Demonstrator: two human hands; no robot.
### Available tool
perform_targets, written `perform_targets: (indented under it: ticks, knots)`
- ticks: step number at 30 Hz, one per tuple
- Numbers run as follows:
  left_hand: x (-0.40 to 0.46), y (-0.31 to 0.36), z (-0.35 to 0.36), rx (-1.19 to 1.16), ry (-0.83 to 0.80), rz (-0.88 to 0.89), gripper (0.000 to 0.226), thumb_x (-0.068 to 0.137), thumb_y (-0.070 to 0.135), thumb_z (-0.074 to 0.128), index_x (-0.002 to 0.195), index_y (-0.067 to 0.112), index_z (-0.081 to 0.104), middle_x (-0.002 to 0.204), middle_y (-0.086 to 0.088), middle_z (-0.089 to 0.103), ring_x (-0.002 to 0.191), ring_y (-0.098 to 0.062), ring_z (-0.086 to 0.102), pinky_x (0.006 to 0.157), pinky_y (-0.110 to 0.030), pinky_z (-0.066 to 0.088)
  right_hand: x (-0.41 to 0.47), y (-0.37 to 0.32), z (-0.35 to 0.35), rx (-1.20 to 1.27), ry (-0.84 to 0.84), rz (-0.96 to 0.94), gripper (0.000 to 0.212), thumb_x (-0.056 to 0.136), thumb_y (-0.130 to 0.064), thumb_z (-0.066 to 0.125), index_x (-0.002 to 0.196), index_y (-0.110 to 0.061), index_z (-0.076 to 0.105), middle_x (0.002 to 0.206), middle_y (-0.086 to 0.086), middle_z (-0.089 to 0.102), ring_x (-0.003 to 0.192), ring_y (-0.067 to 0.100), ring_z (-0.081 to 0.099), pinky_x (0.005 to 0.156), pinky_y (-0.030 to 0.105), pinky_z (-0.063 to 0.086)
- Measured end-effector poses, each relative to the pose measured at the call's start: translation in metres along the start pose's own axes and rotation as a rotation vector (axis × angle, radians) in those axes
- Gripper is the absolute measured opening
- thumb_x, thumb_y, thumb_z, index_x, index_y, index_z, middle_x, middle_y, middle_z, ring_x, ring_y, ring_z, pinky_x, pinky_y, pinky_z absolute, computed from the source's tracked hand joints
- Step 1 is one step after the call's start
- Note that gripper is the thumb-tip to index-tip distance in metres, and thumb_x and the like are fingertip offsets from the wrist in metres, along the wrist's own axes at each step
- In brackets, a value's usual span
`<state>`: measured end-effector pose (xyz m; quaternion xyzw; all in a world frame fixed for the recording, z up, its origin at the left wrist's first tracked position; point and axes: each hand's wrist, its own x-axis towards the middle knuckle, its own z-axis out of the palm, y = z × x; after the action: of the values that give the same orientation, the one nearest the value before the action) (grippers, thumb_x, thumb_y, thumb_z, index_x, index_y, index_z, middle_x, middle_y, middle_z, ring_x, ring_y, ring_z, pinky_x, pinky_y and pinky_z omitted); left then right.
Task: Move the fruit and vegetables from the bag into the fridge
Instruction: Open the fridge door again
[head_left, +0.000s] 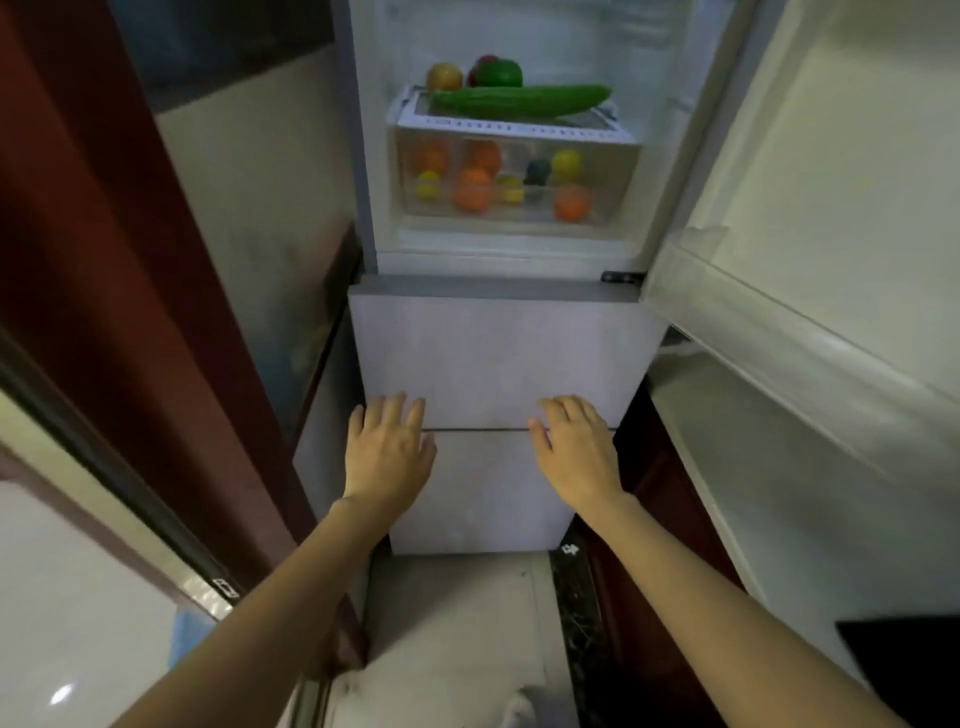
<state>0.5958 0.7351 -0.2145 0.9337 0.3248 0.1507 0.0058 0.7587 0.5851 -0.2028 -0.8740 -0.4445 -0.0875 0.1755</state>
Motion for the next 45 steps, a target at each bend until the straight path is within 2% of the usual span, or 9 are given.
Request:
perform_targets:
  ticks: [5,13,20,25,28,32,38,42,45]
  knots:
    - [-0.02,0.031,-0.023,0.008,0.022,0.022,0.05,0.096,0.035,0.04,0.141,0.013,0.035,0.146,-0.011,0.039,0.133,-0.031,0.033,0.111,-0.047,0.025,-0.035,0.019,-0.042,-0.014,0.069,0.02,0.037,0.095,-0.025,0.05,0.121,0.0,0.058,0.117,0.018,0.062,0.113,0.033,0.053,0.096,0.043,0.043]
    - [-0.015,0.126,-0.082,-0.006,0.112,0.067,0.052,0.096,0.037,0.041,0.142,0.014,0.034,0.149,-0.012,0.035,0.136,-0.032,0.03,0.11,-0.044,0.026,-0.064,0.066,-0.14,-0.046,0.223,0.014,0.038,0.095,-0.027,0.046,0.125,-0.005,0.056,0.12,0.013,0.059,0.115,0.03,0.049,0.098,0.042,0.038]
    - [-0.022,0.225,-0.145,-0.024,0.23,0.173,0.049,0.094,0.035,0.047,0.135,0.009,0.045,0.142,-0.016,0.042,0.131,-0.036,0.036,0.106,-0.048,0.027,-0.108,0.111,-0.253,-0.147,0.45,-0.069,0.037,0.094,-0.027,0.048,0.12,-0.004,0.059,0.116,0.015,0.061,0.116,0.032,0.049,0.1,0.04,0.037]
    - [-0.035,0.281,-0.181,-0.024,0.29,0.227,0.05,0.094,0.035,0.043,0.138,0.012,0.04,0.141,-0.015,0.042,0.129,-0.034,0.036,0.105,-0.046,0.029,-0.144,0.151,-0.303,-0.189,0.519,-0.052,0.046,0.099,-0.033,0.039,0.137,-0.009,0.046,0.148,0.015,0.036,0.143,0.029,0.02,0.116,0.039,0.018]
    - [-0.043,0.309,-0.194,-0.013,0.305,0.249,0.052,0.095,0.037,0.041,0.141,0.013,0.037,0.144,-0.014,0.038,0.134,-0.031,0.031,0.108,-0.044,0.026,-0.159,0.176,-0.325,-0.23,0.603,-0.02,0.054,0.098,-0.036,0.04,0.145,-0.012,0.032,0.156,0.017,0.016,0.146,0.03,0.005,0.117,0.041,0.011]
    - [-0.049,0.336,-0.204,0.005,0.335,0.276,0.05,0.095,0.039,0.041,0.139,0.015,0.037,0.144,-0.01,0.039,0.132,-0.029,0.032,0.107,-0.043,0.025,-0.168,0.215,-0.342,-0.259,0.592,0.135,0.073,0.095,-0.044,0.039,0.151,-0.014,0.002,0.156,0.02,-0.012,0.144,0.037,-0.011,0.115,0.047,0.003]
    - [-0.048,0.361,-0.208,0.021,0.355,0.305,0.048,0.096,0.039,0.039,0.138,0.017,0.036,0.144,-0.008,0.038,0.132,-0.03,0.031,0.108,-0.045,0.026,-0.164,0.267,-0.347,-0.155,0.527,0.311,0.089,0.092,-0.057,0.036,0.146,-0.015,-0.02,0.151,0.023,-0.027,0.143,0.04,-0.012,0.116,0.054,0.012]
    - [-0.044,0.372,-0.21,0.075,0.362,0.335,0.048,0.096,0.039,0.036,0.139,0.018,0.035,0.145,-0.008,0.036,0.132,-0.029,0.03,0.106,-0.044,0.027,-0.156,0.282,-0.345,-0.064,0.444,0.343,0.088,0.092,-0.06,0.033,0.145,-0.018,-0.024,0.151,0.021,-0.029,0.143,0.042,-0.001,0.113,0.052,0.025]
    - [-0.04,0.376,-0.209,0.098,0.356,0.34,0.048,0.096,0.039,0.036,0.139,0.018,0.035,0.145,-0.008,0.036,0.131,-0.029,0.03,0.106,-0.044,0.026,-0.151,0.286,-0.342,-0.066,0.43,0.33,0.089,0.092,-0.059,0.033,0.145,-0.014,-0.023,0.152,0.02,-0.026,0.143,0.043,-0.001,0.113,0.054,0.024]
